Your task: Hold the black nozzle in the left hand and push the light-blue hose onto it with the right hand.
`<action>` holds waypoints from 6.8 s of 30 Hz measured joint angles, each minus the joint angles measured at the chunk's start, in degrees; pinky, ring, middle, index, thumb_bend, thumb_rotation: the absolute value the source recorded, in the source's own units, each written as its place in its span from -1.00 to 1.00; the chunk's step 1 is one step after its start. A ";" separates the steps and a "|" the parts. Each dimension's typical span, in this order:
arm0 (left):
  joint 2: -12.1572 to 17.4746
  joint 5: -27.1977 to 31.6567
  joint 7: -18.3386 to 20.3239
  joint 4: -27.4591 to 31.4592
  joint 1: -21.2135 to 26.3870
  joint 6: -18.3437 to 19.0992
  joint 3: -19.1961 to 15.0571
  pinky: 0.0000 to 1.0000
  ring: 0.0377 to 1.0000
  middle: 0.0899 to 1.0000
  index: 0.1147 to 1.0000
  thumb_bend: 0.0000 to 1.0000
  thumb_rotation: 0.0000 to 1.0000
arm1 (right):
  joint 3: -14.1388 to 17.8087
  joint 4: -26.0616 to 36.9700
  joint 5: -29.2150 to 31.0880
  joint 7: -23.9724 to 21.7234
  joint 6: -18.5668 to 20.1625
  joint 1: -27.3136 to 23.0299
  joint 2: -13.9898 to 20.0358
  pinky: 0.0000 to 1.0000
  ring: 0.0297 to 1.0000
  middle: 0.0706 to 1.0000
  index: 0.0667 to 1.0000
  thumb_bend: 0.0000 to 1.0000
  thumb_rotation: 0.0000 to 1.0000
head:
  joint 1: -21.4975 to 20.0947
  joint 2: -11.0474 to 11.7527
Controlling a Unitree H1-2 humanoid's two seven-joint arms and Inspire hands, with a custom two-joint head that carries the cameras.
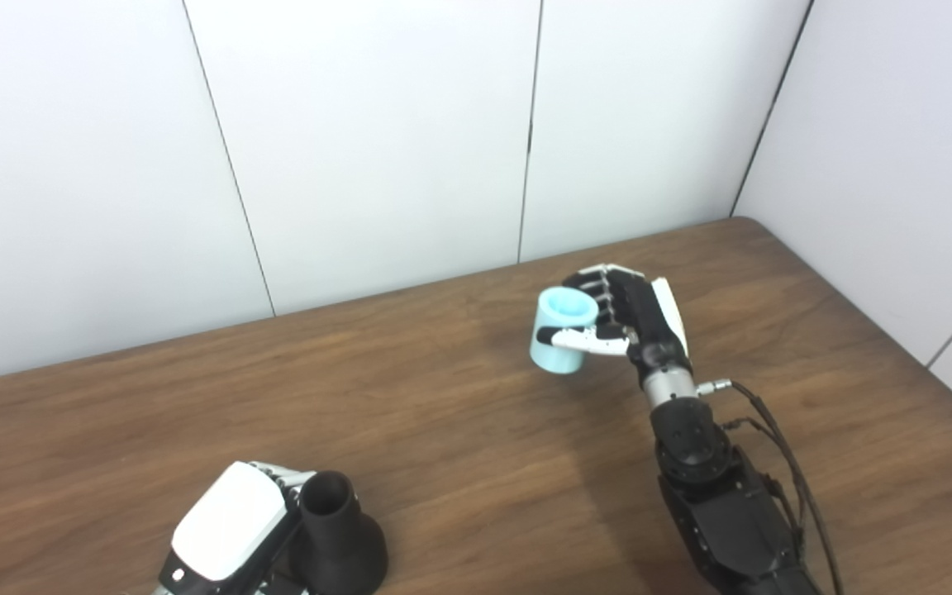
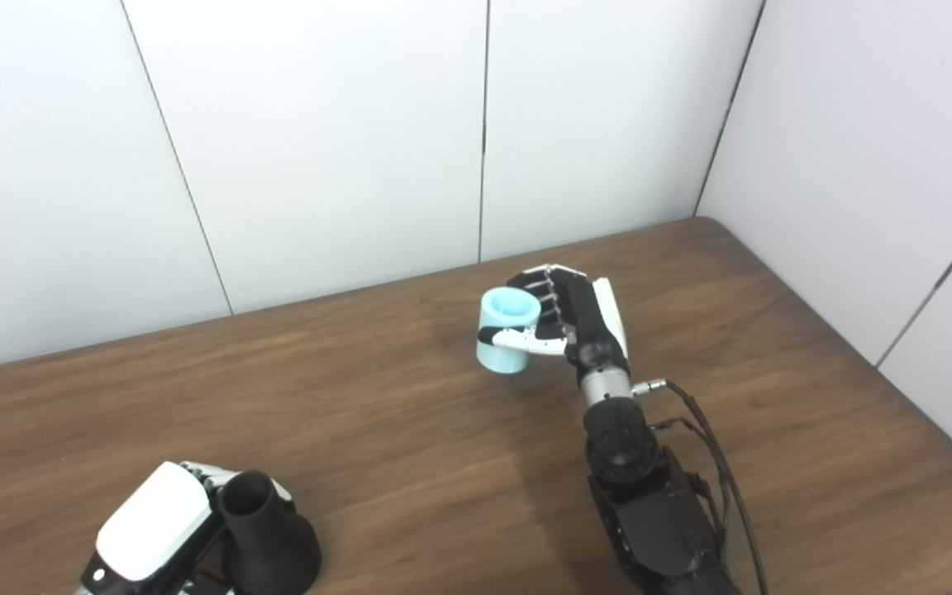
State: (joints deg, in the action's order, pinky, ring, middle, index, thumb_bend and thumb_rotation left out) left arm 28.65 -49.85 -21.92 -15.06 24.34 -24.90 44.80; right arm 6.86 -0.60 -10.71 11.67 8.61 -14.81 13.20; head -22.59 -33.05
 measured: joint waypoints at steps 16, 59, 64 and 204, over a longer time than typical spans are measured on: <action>-2.26 -0.77 0.82 -0.08 -0.16 1.81 -0.64 -0.50 -0.50 -0.31 -0.12 0.03 -1.00 | -1.08 9.63 1.33 -7.37 1.39 3.26 -0.29 -0.27 -0.19 -0.09 -0.03 0.03 -1.00 | 8.43 -1.32; -6.56 -0.78 4.50 -1.79 1.02 4.77 0.09 -0.53 -0.55 -0.23 -0.15 0.04 -1.00 | -14.23 26.12 0.94 -16.27 -0.27 8.05 -6.38 -0.39 -0.26 -0.08 0.01 0.02 -1.00 | 17.67 -2.55; -6.56 -0.78 4.55 -1.78 1.08 4.79 0.09 -0.51 -0.53 -0.17 -0.17 0.04 -1.00 | -14.31 26.12 1.01 -16.27 -0.26 8.05 -6.95 -0.48 -0.30 -0.07 0.03 0.01 -1.00 | 17.58 -2.46; -6.54 -1.26 6.68 -0.52 0.10 4.49 -0.30 -0.51 -0.53 -0.34 -0.12 0.03 -1.00 | -18.01 21.58 -23.46 -12.15 -23.33 9.40 -8.24 -0.83 -0.76 -0.21 -0.05 0.04 -1.00 | 15.03 -2.72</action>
State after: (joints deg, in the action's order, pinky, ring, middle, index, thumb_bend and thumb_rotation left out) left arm 22.11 -51.12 -15.25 -15.58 24.44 -20.41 44.49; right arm -11.15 20.98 -34.16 -0.48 -14.72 -5.41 4.96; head -7.56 -35.77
